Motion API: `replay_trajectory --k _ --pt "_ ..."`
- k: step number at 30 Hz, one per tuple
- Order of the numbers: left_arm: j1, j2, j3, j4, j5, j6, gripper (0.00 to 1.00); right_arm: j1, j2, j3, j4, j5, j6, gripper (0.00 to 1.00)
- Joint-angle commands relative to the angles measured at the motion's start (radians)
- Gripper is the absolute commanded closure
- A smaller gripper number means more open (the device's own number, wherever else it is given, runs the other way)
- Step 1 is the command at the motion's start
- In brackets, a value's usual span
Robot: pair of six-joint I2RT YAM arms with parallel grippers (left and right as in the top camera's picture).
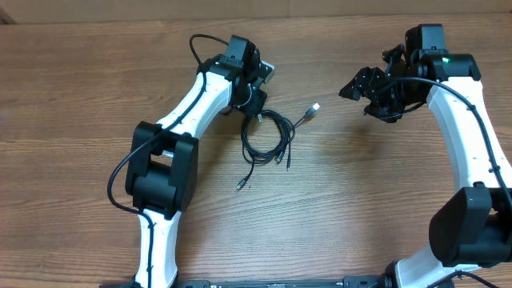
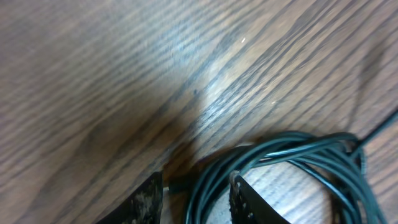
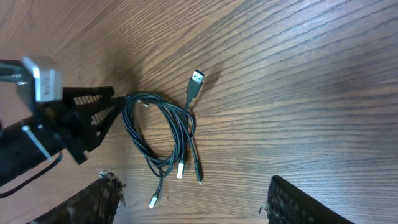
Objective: Untangle cables
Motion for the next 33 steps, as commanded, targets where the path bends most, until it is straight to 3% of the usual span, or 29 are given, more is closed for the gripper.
replay_trajectory --k 1,8,11,13,17,21,24,27,30,33 --pt "0.018 0.042 -0.013 -0.005 0.019 0.021 0.64 -0.001 0.005 0.002 -0.001 0.006 -0.008 0.26" --pt "0.019 0.044 -0.013 -0.038 -0.027 0.041 0.53 -0.001 0.005 0.002 -0.006 0.006 -0.008 0.26" --pt "0.019 0.048 -0.014 -0.052 -0.032 0.041 0.54 -0.001 0.005 0.002 -0.008 0.007 -0.008 0.26" --pt "0.019 0.050 -0.015 -0.055 -0.061 0.023 0.65 -0.001 0.005 0.002 -0.007 0.007 -0.008 0.26" --pt "0.019 0.057 -0.019 -0.062 -0.090 -0.003 0.71 -0.001 0.005 0.002 -0.006 0.007 -0.009 0.26" --pt "0.017 0.063 -0.019 -0.074 -0.018 -0.066 0.96 -0.001 0.005 0.002 -0.006 0.006 -0.008 0.26" --pt "0.020 0.061 -0.014 -0.092 -0.006 -0.111 0.96 0.008 0.005 0.002 -0.005 0.003 -0.008 0.26" --pt "0.054 0.045 0.079 -0.212 0.008 -0.202 0.96 0.037 0.005 0.002 0.016 -0.048 -0.009 0.26" --pt "0.086 0.032 0.223 -0.374 0.137 -0.214 0.96 0.092 0.005 0.002 0.093 -0.195 -0.002 0.26" --pt "0.092 0.032 0.317 -0.455 0.214 -0.206 0.96 0.145 0.006 0.002 0.143 -0.192 0.111 0.28"
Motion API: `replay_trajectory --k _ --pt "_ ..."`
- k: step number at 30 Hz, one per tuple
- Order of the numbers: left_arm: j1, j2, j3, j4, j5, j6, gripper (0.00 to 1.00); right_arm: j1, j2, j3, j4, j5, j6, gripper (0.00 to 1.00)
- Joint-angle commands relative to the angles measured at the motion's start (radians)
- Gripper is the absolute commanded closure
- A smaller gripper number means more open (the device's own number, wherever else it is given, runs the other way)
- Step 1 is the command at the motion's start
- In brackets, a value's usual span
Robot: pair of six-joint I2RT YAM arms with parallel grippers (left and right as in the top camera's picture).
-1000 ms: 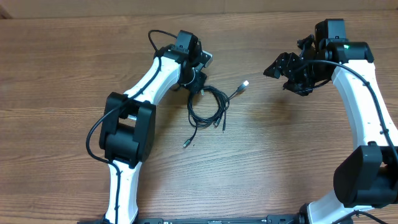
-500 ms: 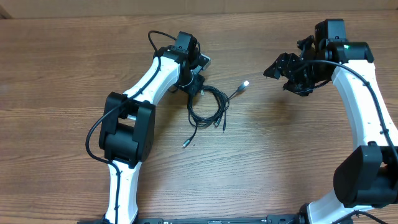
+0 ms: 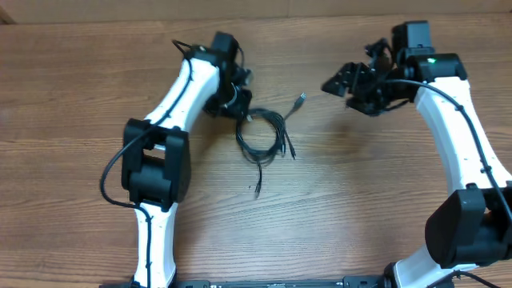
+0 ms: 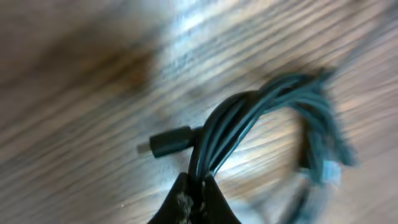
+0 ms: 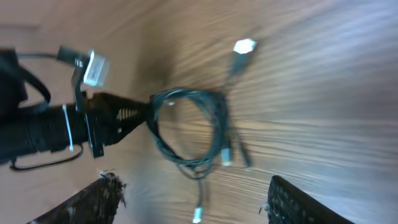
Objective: Untangle cables
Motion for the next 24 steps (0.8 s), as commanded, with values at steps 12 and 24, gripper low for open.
replay_trajectory --k 12,24 --pt "0.011 -0.012 0.187 -0.052 0.414 0.025 0.96 0.150 0.090 0.002 0.183 -0.047 0.359 0.51" --pt "0.008 -0.012 0.187 -0.041 0.413 -0.159 0.96 0.225 0.230 0.002 0.259 -0.041 0.402 0.54"
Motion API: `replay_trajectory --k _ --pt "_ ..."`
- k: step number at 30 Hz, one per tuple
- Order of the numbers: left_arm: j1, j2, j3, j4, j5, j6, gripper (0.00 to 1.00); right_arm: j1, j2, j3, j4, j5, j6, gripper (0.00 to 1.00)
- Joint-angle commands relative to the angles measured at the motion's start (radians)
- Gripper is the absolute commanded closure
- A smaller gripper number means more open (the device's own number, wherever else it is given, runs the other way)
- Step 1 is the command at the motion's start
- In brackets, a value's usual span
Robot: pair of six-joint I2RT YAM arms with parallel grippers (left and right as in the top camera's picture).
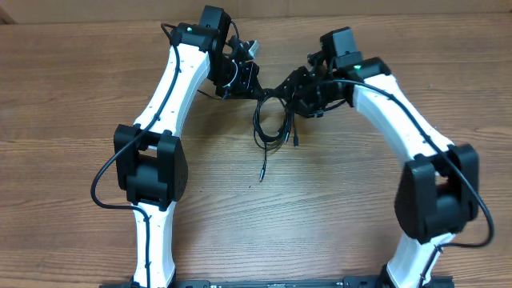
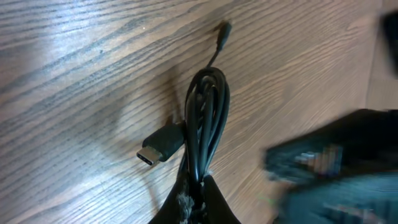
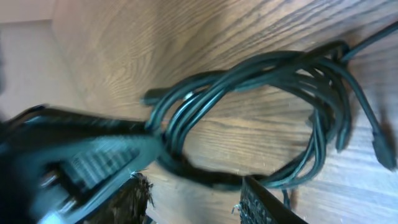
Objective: Untangle cables
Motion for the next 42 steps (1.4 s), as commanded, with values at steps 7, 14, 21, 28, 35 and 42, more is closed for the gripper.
replay_trajectory --k 7,14,21,28,35,42 --pt "-0.009 -0.012 0.029 0.005 0.042 -0.058 0.96 0.008 0.051 0.002 0.108 0.002 0.047 0.53" --pt "-0.020 -0.012 0.029 0.006 0.041 -0.057 0.96 0.007 0.066 0.002 0.111 0.033 0.061 0.53" --pt "-0.021 -0.011 0.025 0.006 0.027 -0.056 0.96 0.007 0.135 0.002 0.136 0.035 0.087 0.53" --pt "-0.049 -0.011 -0.082 0.061 -0.153 -0.077 0.96 0.007 0.143 0.002 0.134 0.047 0.083 0.53" --pt "-0.046 -0.011 -0.181 0.124 -0.202 -0.103 0.96 0.010 0.158 -0.003 0.111 0.048 0.083 0.53" --pt "-0.046 -0.011 -0.270 0.209 -0.311 -0.174 0.96 0.010 0.182 -0.008 0.112 0.048 0.078 0.53"
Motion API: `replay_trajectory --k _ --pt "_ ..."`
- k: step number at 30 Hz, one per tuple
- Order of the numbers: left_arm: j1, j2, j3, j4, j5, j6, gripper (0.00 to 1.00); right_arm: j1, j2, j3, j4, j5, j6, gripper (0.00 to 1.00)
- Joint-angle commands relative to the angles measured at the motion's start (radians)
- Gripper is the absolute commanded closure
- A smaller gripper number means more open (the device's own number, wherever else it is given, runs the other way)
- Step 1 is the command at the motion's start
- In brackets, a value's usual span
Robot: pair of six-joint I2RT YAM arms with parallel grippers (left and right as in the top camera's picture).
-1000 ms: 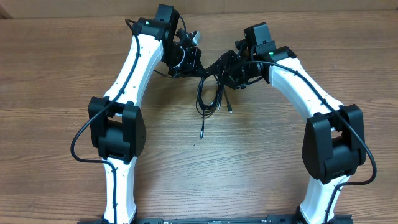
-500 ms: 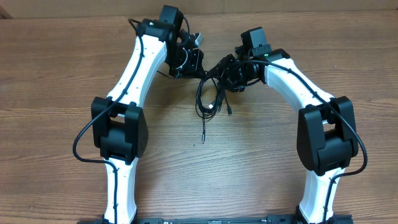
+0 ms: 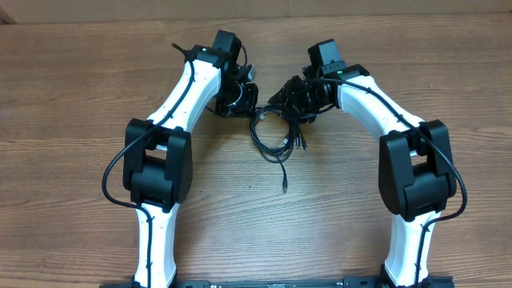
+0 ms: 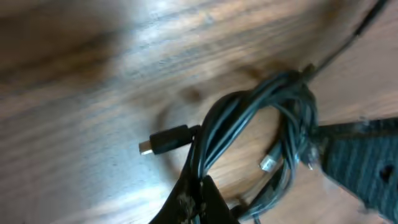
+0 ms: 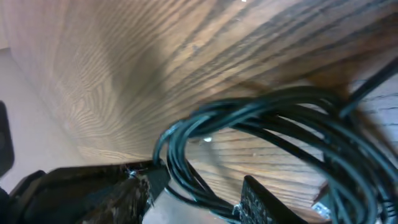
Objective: Untangle cables
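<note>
A bundle of dark green cables (image 3: 274, 133) lies coiled on the wooden table (image 3: 72, 96), with one loose end trailing toward the front (image 3: 284, 187). My left gripper (image 3: 246, 102) is shut on the bundle's left side; in the left wrist view the gripper (image 4: 200, 186) pinches several strands, with a USB-C plug (image 4: 165, 140) beside it. My right gripper (image 3: 286, 102) stands open at the bundle's far right side. In the right wrist view, the cable strands (image 5: 249, 118) run between the fingers (image 5: 258, 199) of the right gripper (image 5: 193, 194).
Both white arms reach in from the front and meet over the far middle of the table. The table's far edge (image 3: 264, 18) lies just behind the grippers. Bare wood lies to the left, right and front.
Both grippers and the bundle now sit slightly nearer the front. The trailing cable end lies further right and forward. The left gripper still holds the strands; the right still straddles them.
First my left gripper was open round the bundle's left edge and the right gripper hung open far to the right. Then the left was shut on the strands. Later the right gripper was at the bundle with strands between its fingers, as it is now.
</note>
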Motion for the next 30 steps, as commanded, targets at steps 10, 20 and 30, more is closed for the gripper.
replay_trajectory --k 10,20,30 --pt "-0.013 -0.011 -0.150 0.213 -0.090 -0.245 0.96 0.016 0.016 -0.011 0.002 0.035 -0.029 0.53" --pt "-0.051 -0.011 -0.254 0.285 -0.100 -0.303 0.80 0.016 0.015 -0.011 0.002 0.035 -0.031 0.53" --pt "-0.053 -0.018 -0.310 0.320 -0.115 -0.336 0.96 0.016 0.015 -0.011 -0.021 0.035 -0.047 0.53"
